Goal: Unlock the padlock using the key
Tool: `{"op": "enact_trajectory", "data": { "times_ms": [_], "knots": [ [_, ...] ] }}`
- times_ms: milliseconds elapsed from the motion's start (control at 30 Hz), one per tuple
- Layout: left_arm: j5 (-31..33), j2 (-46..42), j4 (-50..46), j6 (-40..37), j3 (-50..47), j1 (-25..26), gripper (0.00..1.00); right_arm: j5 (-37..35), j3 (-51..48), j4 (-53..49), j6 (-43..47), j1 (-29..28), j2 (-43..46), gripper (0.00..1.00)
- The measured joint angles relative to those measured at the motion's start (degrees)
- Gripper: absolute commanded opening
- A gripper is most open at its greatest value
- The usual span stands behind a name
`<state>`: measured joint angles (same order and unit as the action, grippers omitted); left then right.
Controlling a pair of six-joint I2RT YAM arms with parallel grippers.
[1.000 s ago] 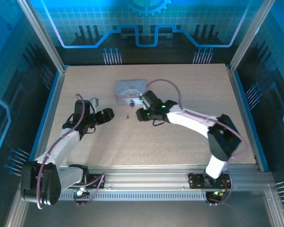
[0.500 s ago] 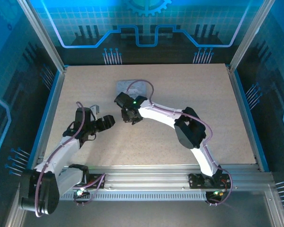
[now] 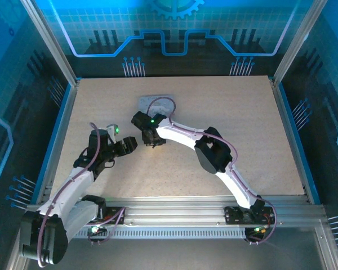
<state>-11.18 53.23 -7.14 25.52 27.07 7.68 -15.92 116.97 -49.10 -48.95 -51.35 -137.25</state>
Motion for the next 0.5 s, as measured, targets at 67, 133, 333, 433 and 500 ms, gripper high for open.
{"op": "enact_trajectory", "data": {
  "times_ms": [67,133,333,433,500],
  "knots": [
    [0.11,0.0,0.0,-0.02,0.0,0.0,0.8,0.02,0.48,-0.33,0.02,0.04,-0.31,0.29],
    [0.37,0.02,0.02,-0.04,-0.04,0.0,0.8,0.04,0.87,-0.42,0.02,0.09,-0.61,0.29],
    [0.46,0.35,0.13,-0.11,-0.04,0.07,0.81,0.07,2.21,-0.63,0.07,0.15,-2.08,0.29],
    [0.48,0.39,0.13,-0.13,-0.04,0.11,0.81,0.07,3.04,-0.9,0.09,0.17,-2.6,0.29],
    [0.52,0.39,0.11,-0.13,-0.04,0.11,0.81,0.13,3.69,-0.98,0.11,0.26,-2.82,0.29]
  ]
}}
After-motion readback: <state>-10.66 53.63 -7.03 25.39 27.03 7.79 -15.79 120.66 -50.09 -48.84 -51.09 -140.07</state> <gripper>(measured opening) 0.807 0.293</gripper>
